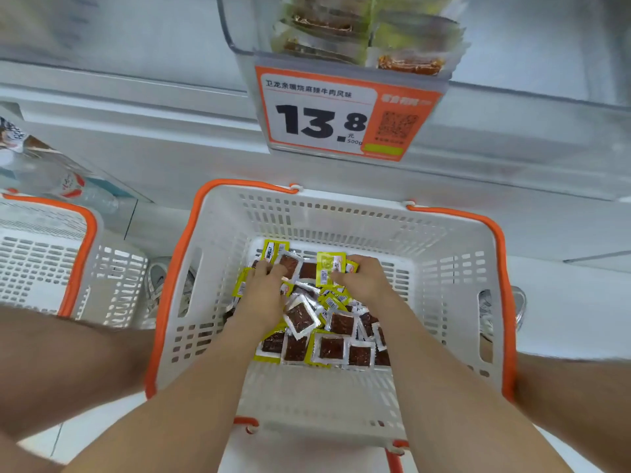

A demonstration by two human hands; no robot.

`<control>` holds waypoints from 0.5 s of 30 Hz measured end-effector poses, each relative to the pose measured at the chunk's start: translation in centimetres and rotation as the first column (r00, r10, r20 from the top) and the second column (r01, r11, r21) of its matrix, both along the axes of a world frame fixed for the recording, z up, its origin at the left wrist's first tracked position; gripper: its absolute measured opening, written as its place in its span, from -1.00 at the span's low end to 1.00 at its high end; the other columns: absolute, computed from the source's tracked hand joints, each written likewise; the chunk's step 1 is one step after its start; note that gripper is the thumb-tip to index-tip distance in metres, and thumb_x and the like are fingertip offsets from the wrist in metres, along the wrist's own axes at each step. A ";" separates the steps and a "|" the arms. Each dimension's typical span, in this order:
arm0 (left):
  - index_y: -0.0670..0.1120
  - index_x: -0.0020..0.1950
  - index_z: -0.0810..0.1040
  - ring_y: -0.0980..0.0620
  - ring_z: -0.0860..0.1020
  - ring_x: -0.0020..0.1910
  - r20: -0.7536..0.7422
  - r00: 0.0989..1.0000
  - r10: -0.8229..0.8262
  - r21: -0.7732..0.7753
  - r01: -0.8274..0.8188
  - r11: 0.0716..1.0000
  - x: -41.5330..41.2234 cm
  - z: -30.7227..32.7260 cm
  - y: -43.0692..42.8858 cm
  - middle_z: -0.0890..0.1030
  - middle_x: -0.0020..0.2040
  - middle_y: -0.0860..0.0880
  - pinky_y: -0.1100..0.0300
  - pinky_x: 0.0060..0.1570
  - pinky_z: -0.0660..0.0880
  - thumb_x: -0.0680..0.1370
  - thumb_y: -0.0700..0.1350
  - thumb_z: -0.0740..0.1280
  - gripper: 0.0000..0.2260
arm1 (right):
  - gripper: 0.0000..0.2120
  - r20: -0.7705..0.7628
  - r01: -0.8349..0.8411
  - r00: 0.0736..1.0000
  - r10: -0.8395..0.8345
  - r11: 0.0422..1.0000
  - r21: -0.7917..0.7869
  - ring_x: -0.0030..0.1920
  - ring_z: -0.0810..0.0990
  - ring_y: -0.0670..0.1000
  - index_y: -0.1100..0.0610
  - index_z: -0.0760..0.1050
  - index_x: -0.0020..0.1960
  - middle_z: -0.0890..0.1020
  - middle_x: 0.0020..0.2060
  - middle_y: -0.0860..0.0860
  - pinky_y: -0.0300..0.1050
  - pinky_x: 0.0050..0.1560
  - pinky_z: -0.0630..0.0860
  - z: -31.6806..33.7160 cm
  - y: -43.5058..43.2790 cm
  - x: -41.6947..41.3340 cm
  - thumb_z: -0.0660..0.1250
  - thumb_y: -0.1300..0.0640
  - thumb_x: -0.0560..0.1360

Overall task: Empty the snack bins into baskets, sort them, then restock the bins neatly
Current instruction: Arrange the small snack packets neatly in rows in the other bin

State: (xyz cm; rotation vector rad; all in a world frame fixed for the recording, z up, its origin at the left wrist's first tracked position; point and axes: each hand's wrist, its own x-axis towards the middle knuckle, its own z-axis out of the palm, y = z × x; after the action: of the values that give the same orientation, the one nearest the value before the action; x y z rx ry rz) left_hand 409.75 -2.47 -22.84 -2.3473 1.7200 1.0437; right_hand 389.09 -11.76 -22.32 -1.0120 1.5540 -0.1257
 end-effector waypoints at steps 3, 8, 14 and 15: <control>-0.09 0.50 0.43 -0.21 0.49 0.33 0.083 0.996 0.032 -0.001 -0.032 0.999 0.0 0.9 -0.4 0.43 0.40 -0.20 -0.02 0.28 0.48 0.56 -0.21 0.48 -0.48 | -0.64 -0.061 -0.027 0.998 0.025 0.999 -0.035 -0.26 0.64 0.11 0.29 0.59 0.22 0.68 -0.16 0.10 0.07 -0.20 0.58 0.4 0.9 -0.7 0.54 0.25 0.45; -0.14 0.13 0.70 -0.20 0.65 0.09 0.003 0.979 0.205 -0.090 -0.204 0.975 0.4 3.1 -0.9 0.67 0.10 -0.17 -0.01 0.08 0.58 0.55 -0.29 0.46 -0.83 | -0.80 0.058 -0.124 0.991 0.122 0.992 0.032 -0.25 0.49 0.04 0.35 0.60 0.15 0.55 -0.17 0.13 -0.16 -0.24 0.39 3.2 2.3 -1.2 0.44 0.27 0.57; -0.11 0.16 0.71 -0.08 0.68 0.00 -0.608 0.566 0.557 0.155 -0.603 0.782 -0.9 5.6 -1.2 0.71 0.14 -0.06 -0.05 0.05 0.66 0.63 -0.07 0.45 -0.83 | -0.80 0.291 0.034 0.956 -0.032 0.999 -0.004 -0.06 0.69 0.13 0.10 0.63 0.16 0.71 0.04 0.20 -0.01 -0.08 0.62 5.7 3.0 -0.3 0.42 0.32 0.59; -0.12 0.24 0.68 -0.14 0.69 0.09 -0.672 0.461 0.579 0.241 -0.603 0.760 -1.1 5.7 -1.4 0.70 0.21 -0.11 -0.15 0.14 0.65 0.66 -0.06 0.40 -0.78 | -0.79 0.284 0.045 0.958 -0.031 0.998 -0.043 -0.04 0.72 0.15 0.07 0.64 0.09 0.73 -0.01 0.16 0.02 -0.03 0.66 6.0 3.1 -0.2 0.41 0.35 0.59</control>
State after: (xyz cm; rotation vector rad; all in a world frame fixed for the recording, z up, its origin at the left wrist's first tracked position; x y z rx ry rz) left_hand 408.61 -3.83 -17.16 -2.8523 0.9141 2.3355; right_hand 388.93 -8.70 -16.36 -0.9572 1.3131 -0.3235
